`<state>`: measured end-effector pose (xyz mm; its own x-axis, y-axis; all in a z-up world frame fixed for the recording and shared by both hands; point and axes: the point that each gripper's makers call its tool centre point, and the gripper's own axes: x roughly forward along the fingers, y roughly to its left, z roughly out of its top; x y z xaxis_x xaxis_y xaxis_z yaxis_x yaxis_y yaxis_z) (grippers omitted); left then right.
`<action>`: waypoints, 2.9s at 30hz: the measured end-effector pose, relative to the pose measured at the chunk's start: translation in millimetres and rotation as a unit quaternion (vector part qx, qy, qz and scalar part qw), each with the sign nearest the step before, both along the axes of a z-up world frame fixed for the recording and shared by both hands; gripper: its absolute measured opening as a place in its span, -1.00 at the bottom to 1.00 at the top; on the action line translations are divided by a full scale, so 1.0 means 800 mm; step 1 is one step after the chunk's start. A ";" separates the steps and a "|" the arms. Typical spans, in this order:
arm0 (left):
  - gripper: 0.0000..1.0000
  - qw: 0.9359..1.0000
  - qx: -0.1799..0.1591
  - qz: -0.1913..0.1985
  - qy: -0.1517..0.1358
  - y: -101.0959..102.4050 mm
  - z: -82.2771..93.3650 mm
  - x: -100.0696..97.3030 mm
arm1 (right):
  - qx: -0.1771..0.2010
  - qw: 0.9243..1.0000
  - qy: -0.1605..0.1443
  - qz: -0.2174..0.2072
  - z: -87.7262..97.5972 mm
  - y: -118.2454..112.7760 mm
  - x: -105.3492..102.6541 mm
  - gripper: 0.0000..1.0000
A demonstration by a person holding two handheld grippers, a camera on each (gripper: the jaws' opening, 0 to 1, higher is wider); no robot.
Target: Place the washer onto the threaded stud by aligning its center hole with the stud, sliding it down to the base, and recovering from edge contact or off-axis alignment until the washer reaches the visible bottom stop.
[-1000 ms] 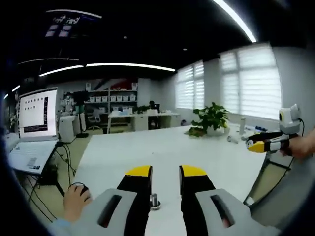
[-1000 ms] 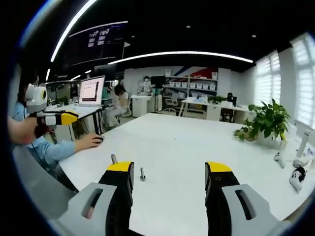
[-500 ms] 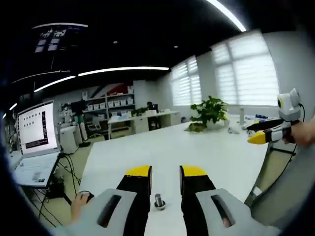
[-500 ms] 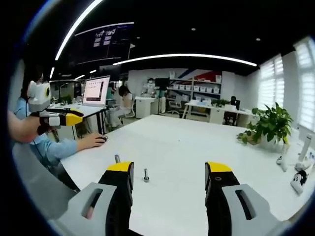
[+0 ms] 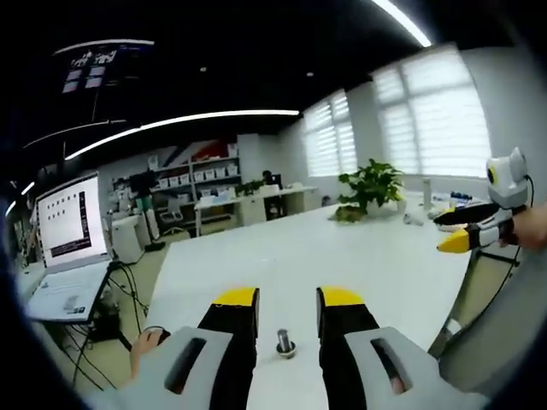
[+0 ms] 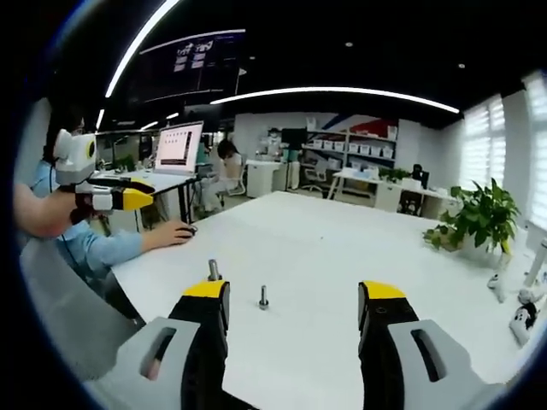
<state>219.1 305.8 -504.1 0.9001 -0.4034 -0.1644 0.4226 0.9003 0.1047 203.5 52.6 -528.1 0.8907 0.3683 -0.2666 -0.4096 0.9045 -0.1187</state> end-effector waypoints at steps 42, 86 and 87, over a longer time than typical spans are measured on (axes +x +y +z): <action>-0.51 0.999 0.015 -0.020 -0.037 -0.010 0.020 -0.007 | -0.029 0.999 0.017 0.004 -0.018 0.004 -0.001 0.24; -0.50 0.999 0.023 -0.005 -0.029 0.000 0.012 -0.007 | -0.027 1.000 0.014 0.008 -0.016 0.004 -0.003 0.22; -0.50 0.999 0.022 -0.005 -0.029 0.000 0.012 -0.006 | -0.026 1.000 0.015 0.008 -0.016 0.004 -0.004 0.22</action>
